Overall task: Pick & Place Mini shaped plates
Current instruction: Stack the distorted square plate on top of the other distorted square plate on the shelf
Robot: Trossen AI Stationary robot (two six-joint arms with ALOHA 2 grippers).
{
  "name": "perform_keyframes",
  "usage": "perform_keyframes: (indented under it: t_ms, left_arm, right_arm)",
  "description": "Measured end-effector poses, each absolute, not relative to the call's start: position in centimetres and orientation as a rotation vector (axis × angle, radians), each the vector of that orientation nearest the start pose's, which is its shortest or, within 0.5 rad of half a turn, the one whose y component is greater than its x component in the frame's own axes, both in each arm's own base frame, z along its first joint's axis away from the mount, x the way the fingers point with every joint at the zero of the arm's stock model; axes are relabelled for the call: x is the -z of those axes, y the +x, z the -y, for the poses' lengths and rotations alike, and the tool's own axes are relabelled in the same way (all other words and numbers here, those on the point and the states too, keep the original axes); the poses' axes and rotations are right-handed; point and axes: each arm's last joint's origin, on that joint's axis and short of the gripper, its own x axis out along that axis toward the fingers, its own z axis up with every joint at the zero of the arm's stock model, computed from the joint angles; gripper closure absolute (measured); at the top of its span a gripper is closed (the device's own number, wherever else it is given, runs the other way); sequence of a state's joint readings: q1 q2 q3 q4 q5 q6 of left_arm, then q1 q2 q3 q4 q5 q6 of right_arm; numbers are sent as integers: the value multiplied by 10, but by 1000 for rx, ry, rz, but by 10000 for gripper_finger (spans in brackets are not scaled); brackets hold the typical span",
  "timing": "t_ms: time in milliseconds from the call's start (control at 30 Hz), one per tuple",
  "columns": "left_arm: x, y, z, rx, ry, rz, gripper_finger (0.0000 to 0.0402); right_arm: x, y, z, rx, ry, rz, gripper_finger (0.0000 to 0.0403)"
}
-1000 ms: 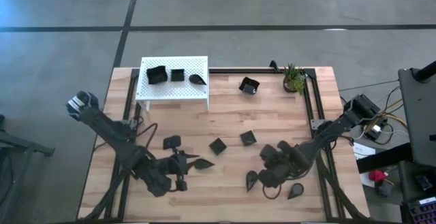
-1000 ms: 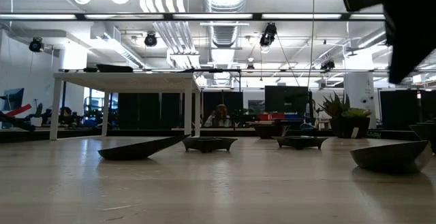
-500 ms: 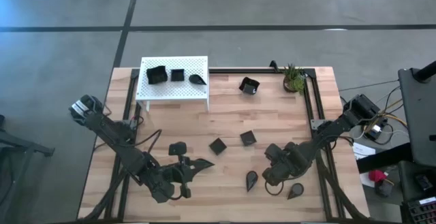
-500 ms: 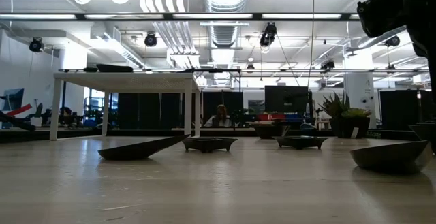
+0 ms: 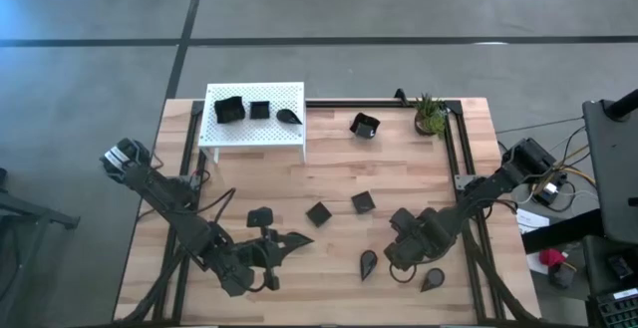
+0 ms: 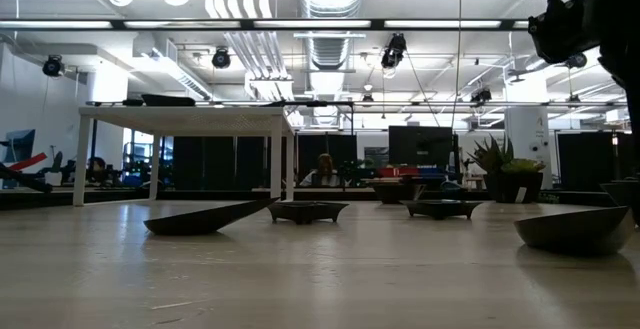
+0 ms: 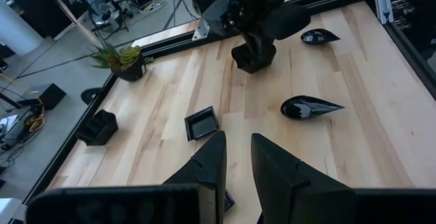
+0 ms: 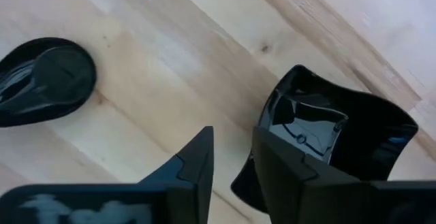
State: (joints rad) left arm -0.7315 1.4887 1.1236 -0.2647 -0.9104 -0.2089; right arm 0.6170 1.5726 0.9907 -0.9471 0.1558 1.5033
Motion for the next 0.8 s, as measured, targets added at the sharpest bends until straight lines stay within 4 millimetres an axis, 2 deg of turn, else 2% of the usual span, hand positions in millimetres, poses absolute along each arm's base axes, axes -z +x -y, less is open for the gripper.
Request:
perform_keyframes:
  t_ms: [167,800]
  left_arm:
    - [-285,252,195,-215,254,-404,337]
    - [-285,252,195,-215,253,-404,337]
  right_arm:
    - [-184,215,-147,721,642,-1302,296]
    - [-165,206,-139,780,631,-1279,314]
